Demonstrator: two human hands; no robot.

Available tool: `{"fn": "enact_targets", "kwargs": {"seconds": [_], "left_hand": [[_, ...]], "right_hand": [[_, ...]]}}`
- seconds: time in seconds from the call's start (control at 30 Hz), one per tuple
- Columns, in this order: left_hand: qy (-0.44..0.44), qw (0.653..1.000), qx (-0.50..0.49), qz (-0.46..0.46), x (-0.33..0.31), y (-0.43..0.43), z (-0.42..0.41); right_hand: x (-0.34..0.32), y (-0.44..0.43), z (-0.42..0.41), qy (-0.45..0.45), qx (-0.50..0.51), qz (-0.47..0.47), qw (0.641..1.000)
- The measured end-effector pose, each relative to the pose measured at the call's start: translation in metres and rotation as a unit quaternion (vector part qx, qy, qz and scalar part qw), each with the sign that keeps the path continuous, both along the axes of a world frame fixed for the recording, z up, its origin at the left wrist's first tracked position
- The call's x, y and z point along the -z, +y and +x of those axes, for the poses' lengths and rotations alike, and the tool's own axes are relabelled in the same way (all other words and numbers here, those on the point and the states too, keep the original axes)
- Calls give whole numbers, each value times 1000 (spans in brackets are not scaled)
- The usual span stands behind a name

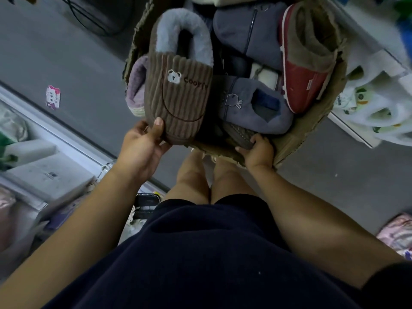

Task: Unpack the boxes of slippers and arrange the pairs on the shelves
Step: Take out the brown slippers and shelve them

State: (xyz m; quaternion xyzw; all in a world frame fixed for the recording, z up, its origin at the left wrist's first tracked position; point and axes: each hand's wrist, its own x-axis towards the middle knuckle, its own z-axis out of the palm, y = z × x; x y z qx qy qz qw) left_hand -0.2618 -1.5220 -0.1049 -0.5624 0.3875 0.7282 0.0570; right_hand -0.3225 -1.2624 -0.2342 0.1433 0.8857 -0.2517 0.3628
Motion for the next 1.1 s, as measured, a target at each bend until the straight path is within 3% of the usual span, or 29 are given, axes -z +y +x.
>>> {"fn": "enact_targets", "kwargs": {"seconds": [0.3, 0.5, 0.7, 1.0, 1.1], "left_hand": [[19, 999, -30, 29, -4, -16, -3], [13, 999, -18, 48, -23, -14, -6], [12, 997, 18, 70, -41, -15, -8], [70, 993, 37, 84, -73, -36, -34], [88, 992, 31, 86, -77, -44, -41]], "right_hand": [[-54, -3, 0, 143, -69, -93, 983], [-99, 14, -1, 173, -74, -103, 977], [-157, 25, -14, 166, -49, -124, 977], [-243, 22, -35, 86, 102, -189, 973], [-268, 17, -45, 113, 119, -208, 964]]}}
